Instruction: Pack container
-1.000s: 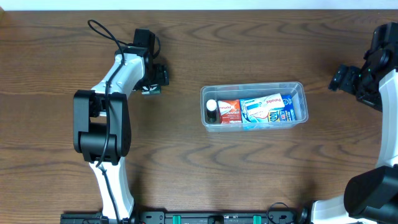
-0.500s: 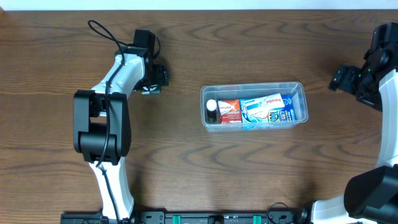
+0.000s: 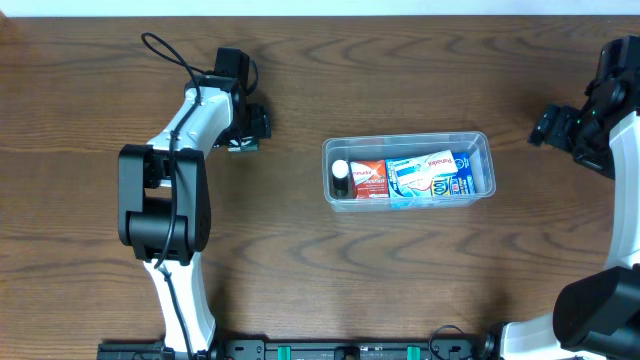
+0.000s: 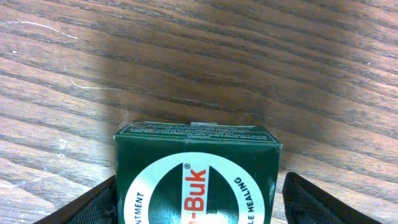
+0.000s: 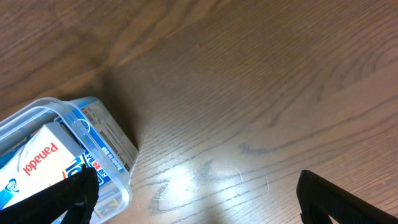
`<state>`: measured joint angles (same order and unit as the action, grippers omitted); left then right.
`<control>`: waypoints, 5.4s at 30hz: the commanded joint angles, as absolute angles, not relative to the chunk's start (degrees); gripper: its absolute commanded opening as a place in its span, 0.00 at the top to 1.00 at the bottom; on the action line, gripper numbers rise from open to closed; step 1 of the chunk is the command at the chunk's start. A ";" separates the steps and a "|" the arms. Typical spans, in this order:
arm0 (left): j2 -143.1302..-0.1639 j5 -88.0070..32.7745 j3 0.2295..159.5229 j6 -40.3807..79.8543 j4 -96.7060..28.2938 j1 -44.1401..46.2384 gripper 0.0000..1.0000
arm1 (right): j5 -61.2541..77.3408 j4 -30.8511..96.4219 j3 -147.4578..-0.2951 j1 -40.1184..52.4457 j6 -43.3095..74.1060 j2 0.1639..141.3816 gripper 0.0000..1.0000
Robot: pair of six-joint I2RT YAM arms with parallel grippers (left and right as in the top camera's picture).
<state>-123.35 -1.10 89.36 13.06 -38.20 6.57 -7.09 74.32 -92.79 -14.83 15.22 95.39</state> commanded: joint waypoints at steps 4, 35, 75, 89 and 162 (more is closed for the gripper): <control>-124.22 -0.84 88.71 12.25 -38.06 6.39 0.31 | -7.29 74.35 -92.77 -15.31 14.50 95.26 0.01; -108.22 -0.84 91.39 12.10 -44.14 6.74 0.39 | -7.29 74.35 -92.77 -15.31 14.50 95.26 0.01; -101.23 -0.82 98.70 23.27 -48.53 46.76 0.39 | -7.29 74.35 -92.77 -15.31 14.50 95.26 0.01; -108.90 5.65 98.43 38.41 -49.65 47.70 0.40 | -7.29 74.35 -92.77 -15.31 14.50 95.26 0.01; -86.78 13.54 98.13 20.51 -51.07 31.48 0.11 | -7.29 74.35 -92.77 -15.31 14.50 95.26 0.01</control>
<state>-90.91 9.87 97.01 22.68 -49.80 33.28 -7.11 74.32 -92.79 -14.83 15.22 95.39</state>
